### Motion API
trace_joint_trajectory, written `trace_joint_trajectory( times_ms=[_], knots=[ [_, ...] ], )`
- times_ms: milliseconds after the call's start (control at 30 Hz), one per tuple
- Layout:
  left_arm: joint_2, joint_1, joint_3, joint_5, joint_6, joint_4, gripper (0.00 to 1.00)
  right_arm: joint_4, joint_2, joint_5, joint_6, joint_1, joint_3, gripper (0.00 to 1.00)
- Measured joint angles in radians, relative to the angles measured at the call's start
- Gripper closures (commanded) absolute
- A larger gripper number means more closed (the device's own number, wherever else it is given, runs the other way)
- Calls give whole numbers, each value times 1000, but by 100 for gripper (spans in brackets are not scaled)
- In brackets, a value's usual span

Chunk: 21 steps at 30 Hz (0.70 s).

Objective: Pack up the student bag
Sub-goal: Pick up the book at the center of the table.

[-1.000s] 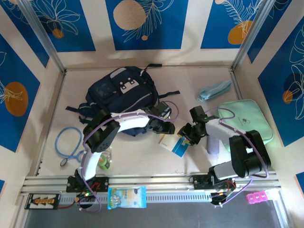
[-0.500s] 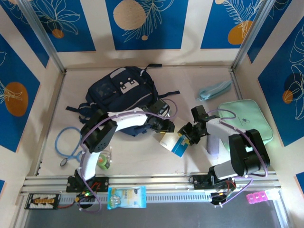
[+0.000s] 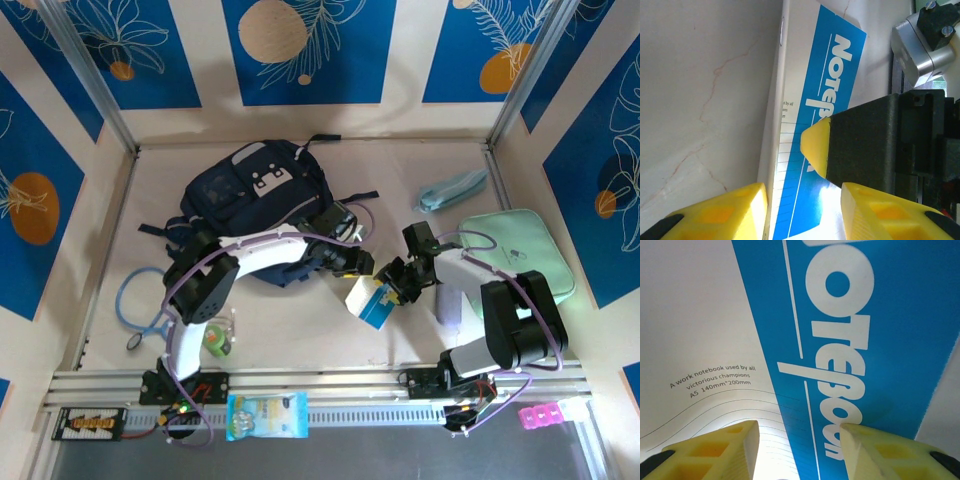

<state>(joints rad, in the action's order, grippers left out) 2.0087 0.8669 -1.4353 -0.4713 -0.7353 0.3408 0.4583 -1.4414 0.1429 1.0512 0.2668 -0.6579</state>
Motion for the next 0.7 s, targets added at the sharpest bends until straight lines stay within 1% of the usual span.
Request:
trace_joint_trajectory(
  times_ms=[133,333,533,700],
  knots=[
    [11,0,-16,-11,0,6,61,7,-1,-5,13,-1,-1,58],
    [21,0,-22,-12,4,21,62,13,-3,-12,34,-3,-1,59],
    [42,0,-63,64,47,104,64,14,-5,-12,40,-4,-1,60],
    [48,-1,-64,98,68,148,67,14,-7,-11,40,-5,-1,60]
  ],
)
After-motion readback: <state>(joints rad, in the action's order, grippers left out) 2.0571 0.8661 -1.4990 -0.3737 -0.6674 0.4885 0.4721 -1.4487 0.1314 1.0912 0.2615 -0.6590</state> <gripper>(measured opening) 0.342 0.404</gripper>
